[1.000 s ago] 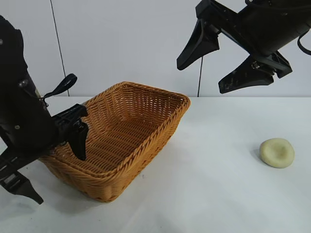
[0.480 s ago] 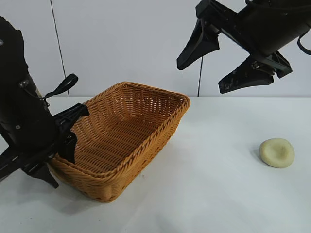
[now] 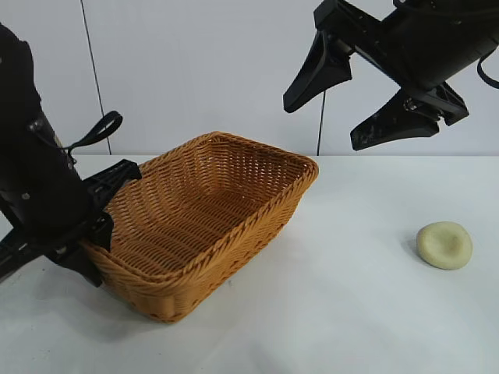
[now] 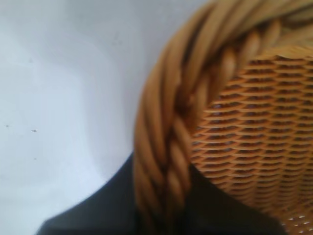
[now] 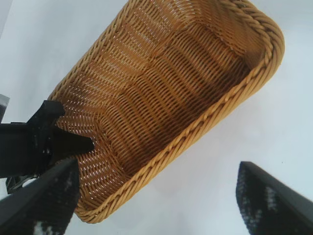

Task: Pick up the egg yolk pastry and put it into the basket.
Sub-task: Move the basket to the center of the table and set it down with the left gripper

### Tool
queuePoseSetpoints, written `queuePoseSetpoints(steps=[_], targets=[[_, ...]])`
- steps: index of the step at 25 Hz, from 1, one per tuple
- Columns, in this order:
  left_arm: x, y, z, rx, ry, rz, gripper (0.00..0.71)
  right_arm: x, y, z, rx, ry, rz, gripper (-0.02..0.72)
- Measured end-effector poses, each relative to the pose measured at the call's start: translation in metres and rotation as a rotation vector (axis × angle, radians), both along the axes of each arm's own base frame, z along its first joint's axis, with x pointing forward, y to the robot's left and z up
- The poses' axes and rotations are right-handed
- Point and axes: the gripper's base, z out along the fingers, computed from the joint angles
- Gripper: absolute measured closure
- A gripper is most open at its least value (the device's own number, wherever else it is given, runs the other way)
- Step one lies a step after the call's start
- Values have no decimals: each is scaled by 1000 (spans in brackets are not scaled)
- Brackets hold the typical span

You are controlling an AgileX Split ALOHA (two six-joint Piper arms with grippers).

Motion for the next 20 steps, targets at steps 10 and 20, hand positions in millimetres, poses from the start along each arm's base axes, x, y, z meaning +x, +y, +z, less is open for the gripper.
queuePoseSetpoints(steps=[10, 20], targets=[[37, 15, 47, -9, -114, -396, 627, 0, 0, 0, 0, 2, 1, 79], [64, 2, 45, 25, -66, -786, 627, 0, 0, 0, 1, 4, 3, 79]])
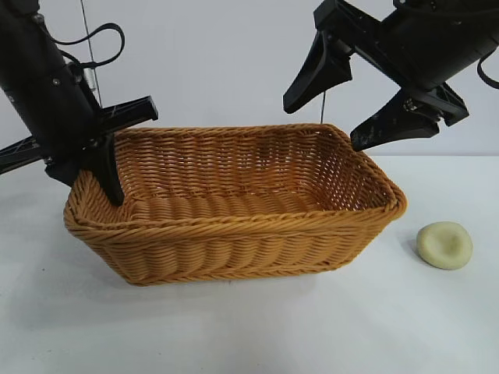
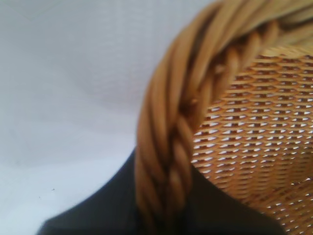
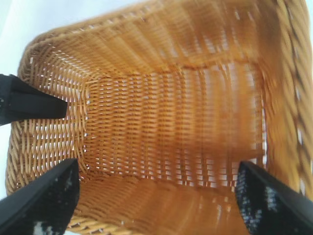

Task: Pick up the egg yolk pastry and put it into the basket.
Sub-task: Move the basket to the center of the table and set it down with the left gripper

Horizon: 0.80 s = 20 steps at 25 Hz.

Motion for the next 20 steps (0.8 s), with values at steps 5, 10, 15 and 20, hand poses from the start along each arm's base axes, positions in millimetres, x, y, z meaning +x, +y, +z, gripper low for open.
queuePoseSetpoints(steps=[5, 10, 15, 20], targets=[[14, -5, -2, 2, -17, -63, 627, 0, 0, 0, 0, 1, 0, 79], [17, -5, -20, 14, 21, -65, 627, 0, 0, 0, 0, 1, 0, 79], [20, -5, -39, 24, 30, -66, 627, 0, 0, 0, 0, 1, 0, 79], [22, -6, -56, 30, 52, -78, 627, 0, 0, 0, 0, 1, 0, 79]])
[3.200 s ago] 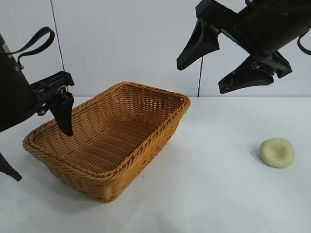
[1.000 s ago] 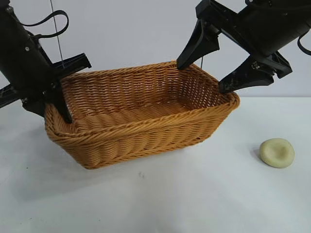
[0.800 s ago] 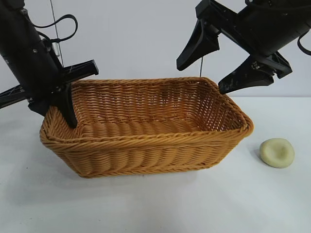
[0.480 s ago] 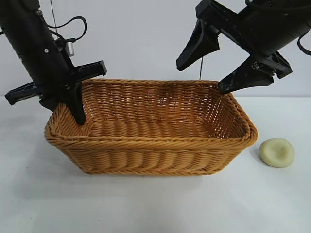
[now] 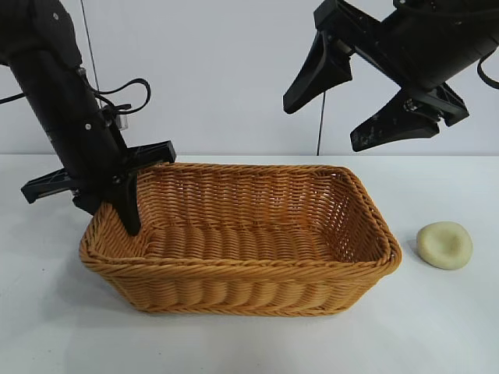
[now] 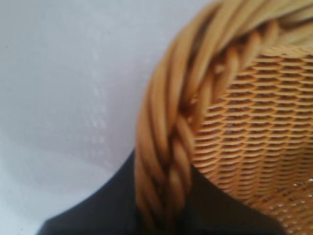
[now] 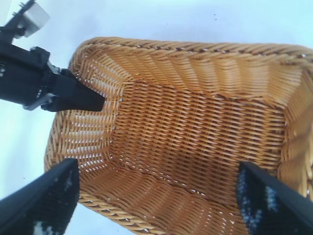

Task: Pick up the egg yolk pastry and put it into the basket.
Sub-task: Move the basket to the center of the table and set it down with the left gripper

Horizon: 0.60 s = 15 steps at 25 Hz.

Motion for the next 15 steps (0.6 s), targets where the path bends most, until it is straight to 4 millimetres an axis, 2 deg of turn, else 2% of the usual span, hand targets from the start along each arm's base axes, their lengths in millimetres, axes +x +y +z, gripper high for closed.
queuePoseSetpoints(steps=[6, 8, 10, 14, 15], targets=[[0, 0, -1, -1, 1, -1, 623, 0, 0, 0, 0, 0, 0, 79], [0, 0, -1, -2, 0, -3, 585, 0, 0, 0, 0, 0, 0, 79], [0, 0, -1, -5, 1, -2, 485, 0, 0, 0, 0, 0, 0, 79], [0, -1, -1, -6, 2, -1, 182, 0, 0, 0, 0, 0, 0, 79], [0, -1, -1, -6, 5, -1, 131, 0, 0, 0, 0, 0, 0, 79]])
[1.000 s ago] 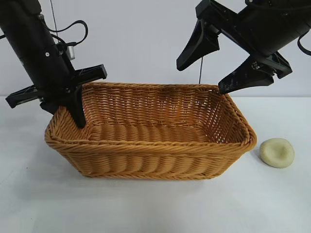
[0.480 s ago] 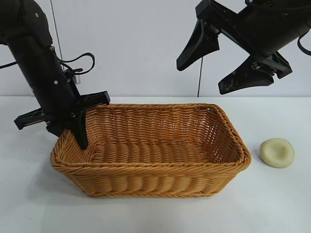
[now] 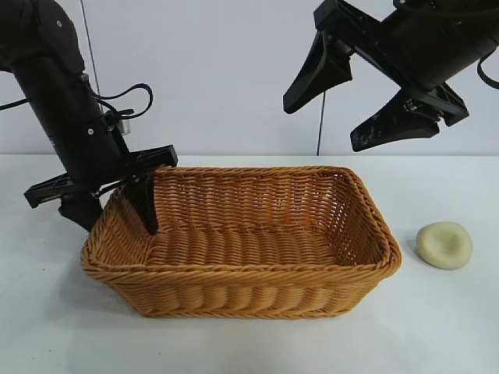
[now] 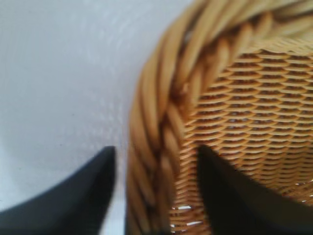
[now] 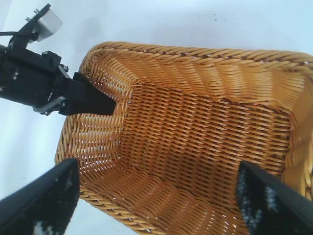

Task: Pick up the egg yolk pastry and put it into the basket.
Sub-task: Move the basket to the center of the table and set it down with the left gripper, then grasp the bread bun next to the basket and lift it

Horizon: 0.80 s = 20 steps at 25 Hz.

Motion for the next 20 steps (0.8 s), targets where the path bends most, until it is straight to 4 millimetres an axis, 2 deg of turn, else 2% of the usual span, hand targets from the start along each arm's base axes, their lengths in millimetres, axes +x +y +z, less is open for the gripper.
queuePoseSetpoints(steps=[3, 6, 14, 17, 20], targets=[[-1, 0, 1, 1, 12, -5, 69, 0, 0, 0, 0, 0, 0, 79], [1, -2, 11, -3, 24, -24, 53, 0, 0, 0, 0, 0, 0, 79], [18, 0, 92, 46, -113, -121, 48, 0, 0, 0, 0, 0, 0, 79], [25, 4, 112, 108, -167, -148, 46, 0, 0, 0, 0, 0, 0, 79], [31, 11, 123, 167, -211, -153, 46, 0, 0, 0, 0, 1, 1, 79]])
